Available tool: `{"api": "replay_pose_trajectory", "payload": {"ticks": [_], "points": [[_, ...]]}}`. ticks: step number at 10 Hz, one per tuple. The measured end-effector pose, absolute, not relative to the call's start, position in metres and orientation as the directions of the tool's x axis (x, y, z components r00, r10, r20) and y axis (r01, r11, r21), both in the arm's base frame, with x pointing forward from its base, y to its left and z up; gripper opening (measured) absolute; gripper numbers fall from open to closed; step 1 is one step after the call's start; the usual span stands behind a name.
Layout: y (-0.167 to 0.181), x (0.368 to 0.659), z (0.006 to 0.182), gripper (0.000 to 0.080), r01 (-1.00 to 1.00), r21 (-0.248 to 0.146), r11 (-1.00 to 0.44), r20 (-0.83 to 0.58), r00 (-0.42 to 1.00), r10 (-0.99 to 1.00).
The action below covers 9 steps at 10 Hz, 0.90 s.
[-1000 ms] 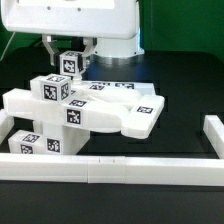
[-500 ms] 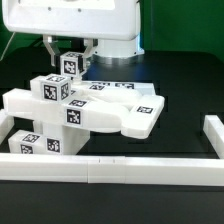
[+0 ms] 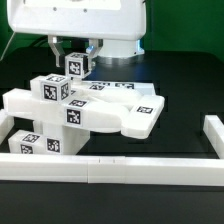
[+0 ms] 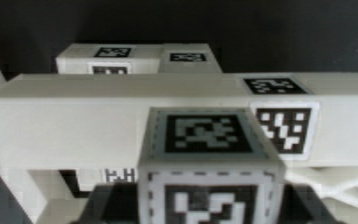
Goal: Assemble chair
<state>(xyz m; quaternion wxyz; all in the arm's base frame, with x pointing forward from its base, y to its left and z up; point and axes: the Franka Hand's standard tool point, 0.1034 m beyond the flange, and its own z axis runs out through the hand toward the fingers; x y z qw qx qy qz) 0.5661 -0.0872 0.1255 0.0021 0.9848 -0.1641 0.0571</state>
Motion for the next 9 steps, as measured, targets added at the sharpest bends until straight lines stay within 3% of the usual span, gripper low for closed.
{"api": "replay_pose_trajectory", "payload": {"ticks": [9], "points": [[-0.101,0.564,0.119,0.0285,-0.315,0.007,-0.949,0.156,0.938,-0.31]]}}
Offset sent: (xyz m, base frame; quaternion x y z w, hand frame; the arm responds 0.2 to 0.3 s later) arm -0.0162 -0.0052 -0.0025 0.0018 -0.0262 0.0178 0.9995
